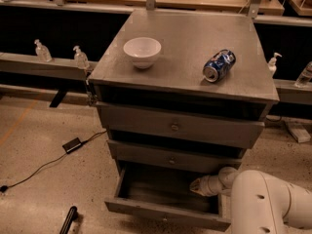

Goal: Open bottom drawer

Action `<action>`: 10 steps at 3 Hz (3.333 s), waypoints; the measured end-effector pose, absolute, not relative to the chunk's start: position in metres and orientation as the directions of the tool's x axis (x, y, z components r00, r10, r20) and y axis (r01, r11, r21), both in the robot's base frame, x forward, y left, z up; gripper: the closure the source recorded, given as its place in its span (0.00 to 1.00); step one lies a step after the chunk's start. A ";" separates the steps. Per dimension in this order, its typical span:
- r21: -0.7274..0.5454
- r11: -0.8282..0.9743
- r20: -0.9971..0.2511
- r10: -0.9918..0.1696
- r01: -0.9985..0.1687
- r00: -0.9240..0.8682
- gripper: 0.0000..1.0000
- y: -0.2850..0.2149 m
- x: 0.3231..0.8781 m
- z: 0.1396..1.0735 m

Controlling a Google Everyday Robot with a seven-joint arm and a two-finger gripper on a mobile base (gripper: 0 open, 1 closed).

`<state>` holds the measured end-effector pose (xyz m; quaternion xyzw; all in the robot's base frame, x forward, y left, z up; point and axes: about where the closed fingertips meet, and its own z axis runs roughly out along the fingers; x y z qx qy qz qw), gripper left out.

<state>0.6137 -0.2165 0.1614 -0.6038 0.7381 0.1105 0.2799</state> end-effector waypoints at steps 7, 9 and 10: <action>-0.006 0.279 -0.497 -0.834 -0.960 -0.239 1.00 -0.246 0.486 0.155; -0.006 0.279 -0.497 -0.834 -0.960 -0.239 1.00 -0.246 0.486 0.155; -0.007 0.279 -0.497 -0.834 -0.960 -0.239 1.00 -0.246 0.487 0.155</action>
Offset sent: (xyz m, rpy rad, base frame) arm -0.0819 -0.0173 0.0135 0.0213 0.0686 -0.0039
